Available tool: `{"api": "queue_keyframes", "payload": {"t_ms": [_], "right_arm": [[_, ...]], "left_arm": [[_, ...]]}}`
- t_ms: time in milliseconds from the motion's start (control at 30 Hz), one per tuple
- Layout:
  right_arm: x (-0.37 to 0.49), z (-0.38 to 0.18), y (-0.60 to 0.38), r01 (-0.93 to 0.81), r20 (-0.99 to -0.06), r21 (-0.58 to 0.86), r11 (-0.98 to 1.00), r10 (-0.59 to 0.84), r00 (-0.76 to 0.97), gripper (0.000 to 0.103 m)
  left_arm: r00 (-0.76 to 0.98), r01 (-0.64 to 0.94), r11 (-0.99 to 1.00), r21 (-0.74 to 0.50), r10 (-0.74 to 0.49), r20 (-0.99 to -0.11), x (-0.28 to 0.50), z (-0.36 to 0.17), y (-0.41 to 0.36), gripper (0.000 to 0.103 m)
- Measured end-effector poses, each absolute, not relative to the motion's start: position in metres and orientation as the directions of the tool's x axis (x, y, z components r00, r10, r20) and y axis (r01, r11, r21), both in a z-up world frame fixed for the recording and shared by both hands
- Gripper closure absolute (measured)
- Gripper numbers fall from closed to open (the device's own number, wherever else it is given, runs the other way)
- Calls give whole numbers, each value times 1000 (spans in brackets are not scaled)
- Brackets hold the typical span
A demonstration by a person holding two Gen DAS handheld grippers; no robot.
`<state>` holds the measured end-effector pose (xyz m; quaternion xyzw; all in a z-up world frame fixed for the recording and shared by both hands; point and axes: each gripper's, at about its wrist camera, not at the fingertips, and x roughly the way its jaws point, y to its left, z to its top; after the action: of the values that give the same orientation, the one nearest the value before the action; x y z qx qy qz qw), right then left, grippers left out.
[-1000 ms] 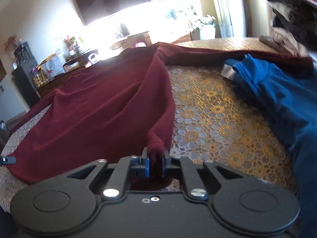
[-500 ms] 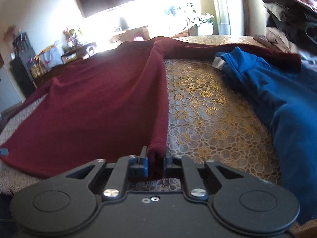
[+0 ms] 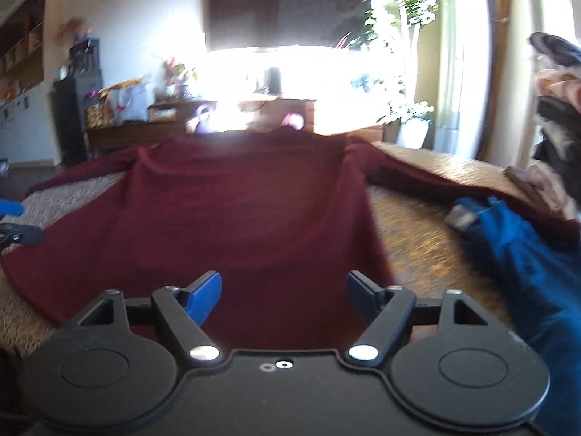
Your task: Fold clothes
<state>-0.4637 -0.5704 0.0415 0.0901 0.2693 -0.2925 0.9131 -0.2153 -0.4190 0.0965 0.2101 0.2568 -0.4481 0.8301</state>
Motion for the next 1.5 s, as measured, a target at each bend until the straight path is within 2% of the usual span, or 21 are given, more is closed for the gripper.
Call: {"api": "queue_keyframes", "payload": {"t_ms": [200, 367, 633, 1100, 1500], "right_arm": [[-444, 27, -549, 602, -583, -93, 793, -534, 613, 0], [-444, 23, -554, 627, -619, -71, 775, -528, 582, 0], [-448, 18, -568, 640, -664, 14, 769, -471, 580, 0], [-451, 9, -570, 589, -636, 13, 808, -448, 628, 0], [-453, 11, -573, 576, -631, 34, 817, -429, 646, 0]], "left_arm": [[437, 848, 524, 76, -611, -660, -216, 73, -415, 19], [422, 835, 549, 31, -604, -676, -212, 62, -408, 19], [400, 842, 540, 9, -612, -682, -210, 57, -406, 10], [389, 829, 559, 2, -575, -720, -209, 58, -414, 1], [379, 826, 563, 3, -552, -743, -204, 65, -418, 1]]}}
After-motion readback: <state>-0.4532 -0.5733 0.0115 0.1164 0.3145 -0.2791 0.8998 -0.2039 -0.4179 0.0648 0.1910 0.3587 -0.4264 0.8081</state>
